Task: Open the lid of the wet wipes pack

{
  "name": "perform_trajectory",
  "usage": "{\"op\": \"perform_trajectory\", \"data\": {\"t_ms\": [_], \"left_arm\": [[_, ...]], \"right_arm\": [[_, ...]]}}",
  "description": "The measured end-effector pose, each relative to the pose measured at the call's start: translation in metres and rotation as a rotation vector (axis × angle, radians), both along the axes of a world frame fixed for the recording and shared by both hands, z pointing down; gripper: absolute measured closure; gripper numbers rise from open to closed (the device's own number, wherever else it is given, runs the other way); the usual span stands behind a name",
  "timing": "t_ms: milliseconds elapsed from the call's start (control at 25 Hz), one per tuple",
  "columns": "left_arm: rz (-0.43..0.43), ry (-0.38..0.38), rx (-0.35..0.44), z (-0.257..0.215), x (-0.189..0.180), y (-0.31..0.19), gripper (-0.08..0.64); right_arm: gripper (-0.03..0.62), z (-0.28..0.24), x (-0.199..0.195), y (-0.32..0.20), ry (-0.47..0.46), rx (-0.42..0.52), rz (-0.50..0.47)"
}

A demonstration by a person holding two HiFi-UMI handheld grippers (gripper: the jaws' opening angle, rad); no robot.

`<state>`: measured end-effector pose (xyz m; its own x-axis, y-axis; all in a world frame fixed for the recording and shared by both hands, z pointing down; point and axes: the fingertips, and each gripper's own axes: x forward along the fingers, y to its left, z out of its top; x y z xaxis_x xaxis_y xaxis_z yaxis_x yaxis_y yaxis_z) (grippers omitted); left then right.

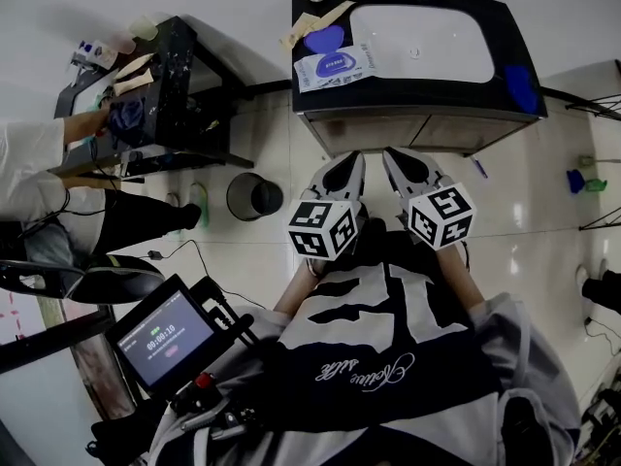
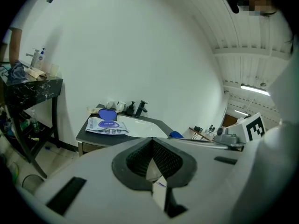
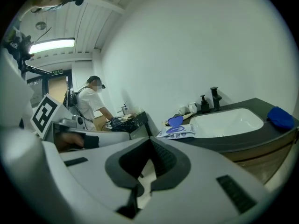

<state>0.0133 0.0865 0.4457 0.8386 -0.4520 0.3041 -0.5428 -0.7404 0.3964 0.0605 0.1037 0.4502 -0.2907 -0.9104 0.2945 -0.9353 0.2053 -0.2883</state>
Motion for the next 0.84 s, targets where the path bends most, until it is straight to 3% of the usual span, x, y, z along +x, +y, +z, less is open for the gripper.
{"op": "perform_trajectory", "data": {"t_ms": [840], "left_arm": [[0.021, -0.043, 0.034, -0.004, 0.006, 0.015, 0.561]], "right_arm": [[0.594, -0.002, 0.007, 0.006, -0.024, 0.015, -0.006]]}}
